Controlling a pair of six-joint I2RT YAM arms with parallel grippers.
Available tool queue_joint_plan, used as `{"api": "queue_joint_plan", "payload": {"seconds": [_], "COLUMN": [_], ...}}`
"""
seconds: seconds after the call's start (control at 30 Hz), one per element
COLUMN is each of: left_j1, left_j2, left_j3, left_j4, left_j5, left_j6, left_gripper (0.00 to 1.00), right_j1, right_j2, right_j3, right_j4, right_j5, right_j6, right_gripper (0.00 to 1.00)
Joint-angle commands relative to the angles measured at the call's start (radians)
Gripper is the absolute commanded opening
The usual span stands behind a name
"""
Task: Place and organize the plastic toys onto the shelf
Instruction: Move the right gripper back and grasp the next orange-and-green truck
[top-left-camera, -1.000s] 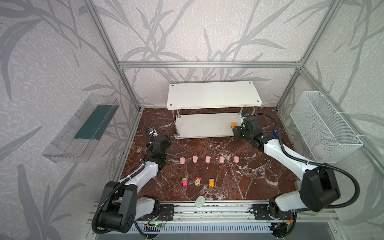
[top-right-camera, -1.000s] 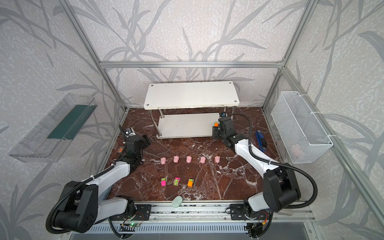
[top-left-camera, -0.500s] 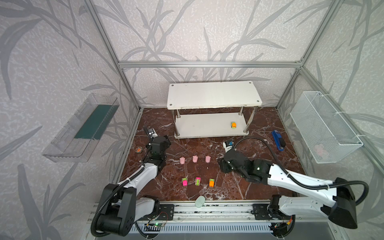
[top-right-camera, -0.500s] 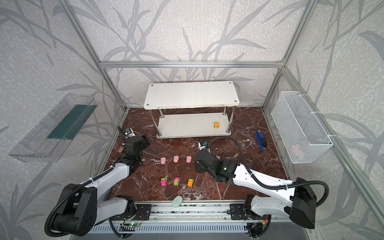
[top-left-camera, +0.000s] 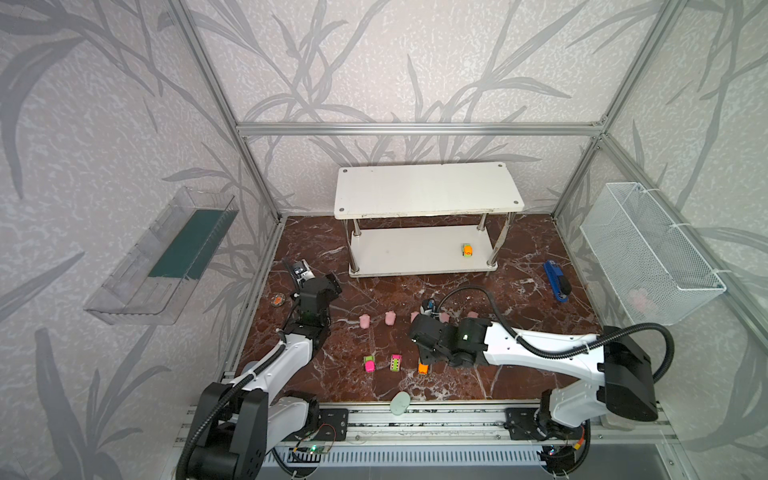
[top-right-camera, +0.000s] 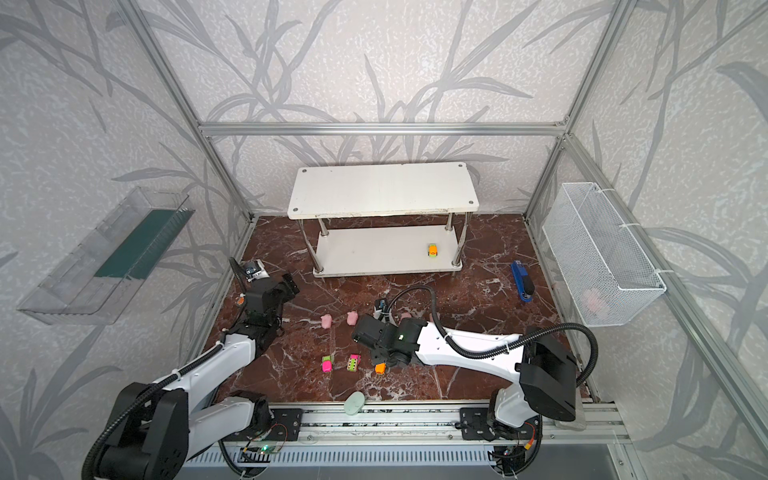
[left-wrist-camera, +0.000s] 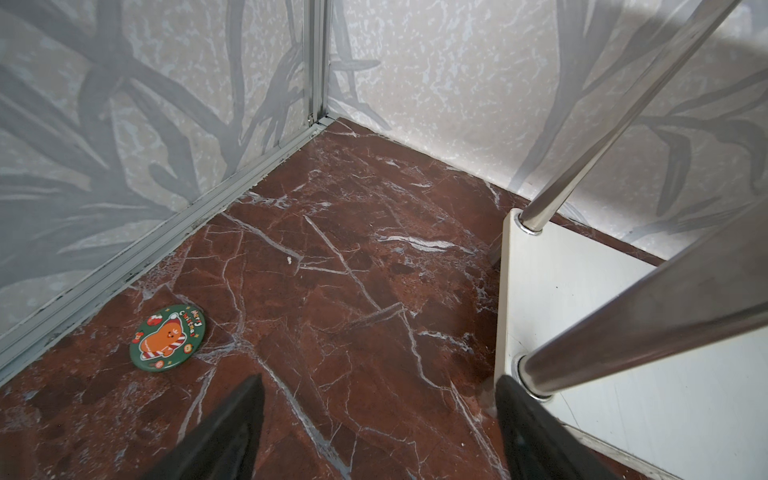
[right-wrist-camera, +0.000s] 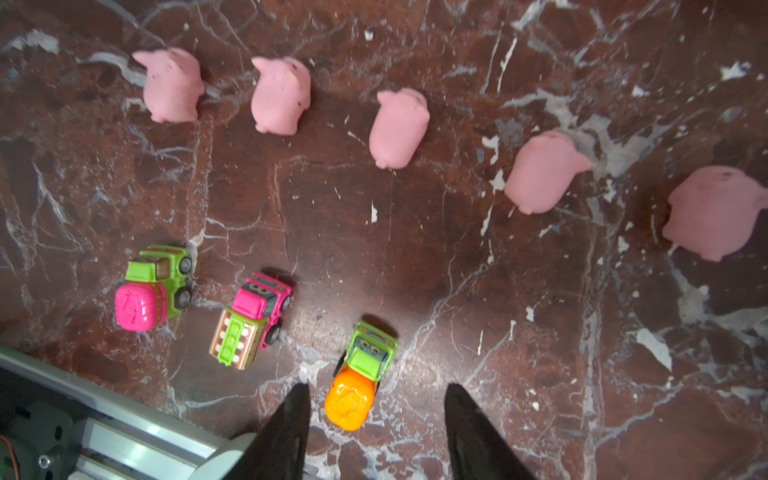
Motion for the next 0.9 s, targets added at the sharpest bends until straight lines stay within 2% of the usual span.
{"api": "queue_joint_plan", "payload": {"seconds": [0.0, 0.37, 0.77, 0.87], "left_j1": [0.003, 0.003, 0.003, 0.003], "left_j2": [-0.012, -0.035, -0.038, -0.031], "left_j3": [-0.021, -0.047, -0.062, -0.062], "left_j4": [0.022, 0.036, 0.05, 0.054], "left_j5": [0.013, 0.024, 0.021, 0.021], "left_j6": [-0.036, -0.029, -0.024, -0.025], "left_gripper": [0.85, 0.85, 0.85, 0.85], "right_j1": [0.022, 0.06, 0.06, 0.056], "right_j2": [0.042, 0.162, 0.266, 0.281], "right_j3": [0.038, 0.078, 0.135, 0.146], "right_j4": [-0.097, -0.128, -0.136, -0.156], "right_j5": [-0.057, -0.133, -0.115, -0.1], "right_j6": [0.004, -0.019, -0.025, -0.022], "right_gripper": [0.54, 0.54, 0.54, 0.5]}}
